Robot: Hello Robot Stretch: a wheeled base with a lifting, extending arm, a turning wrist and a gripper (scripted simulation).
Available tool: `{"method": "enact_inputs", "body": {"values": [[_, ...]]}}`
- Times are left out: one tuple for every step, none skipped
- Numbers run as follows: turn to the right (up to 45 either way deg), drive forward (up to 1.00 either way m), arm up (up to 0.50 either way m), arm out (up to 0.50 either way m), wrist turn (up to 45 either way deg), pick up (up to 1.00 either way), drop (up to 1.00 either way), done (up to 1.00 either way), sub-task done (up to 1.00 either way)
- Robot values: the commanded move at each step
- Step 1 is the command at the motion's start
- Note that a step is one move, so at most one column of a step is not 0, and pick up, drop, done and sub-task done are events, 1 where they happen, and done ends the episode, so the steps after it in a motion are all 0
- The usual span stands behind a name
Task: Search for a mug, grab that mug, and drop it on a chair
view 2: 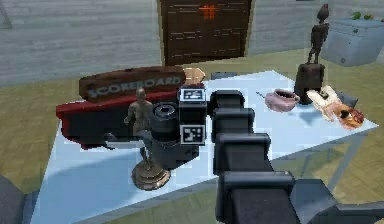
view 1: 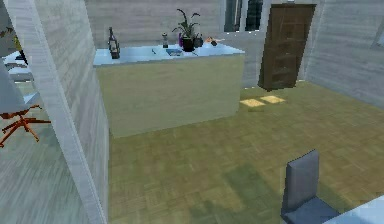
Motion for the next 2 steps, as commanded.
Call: {"method": "enact_inputs", "body": {"values": [[0.0,0.00,0.00,-0.10,0.0,0.00,0.00,0.00,0.00],[0.0,0.00,0.00,0.00,0.0,0.00,0.00,1.00,0.00]]}}
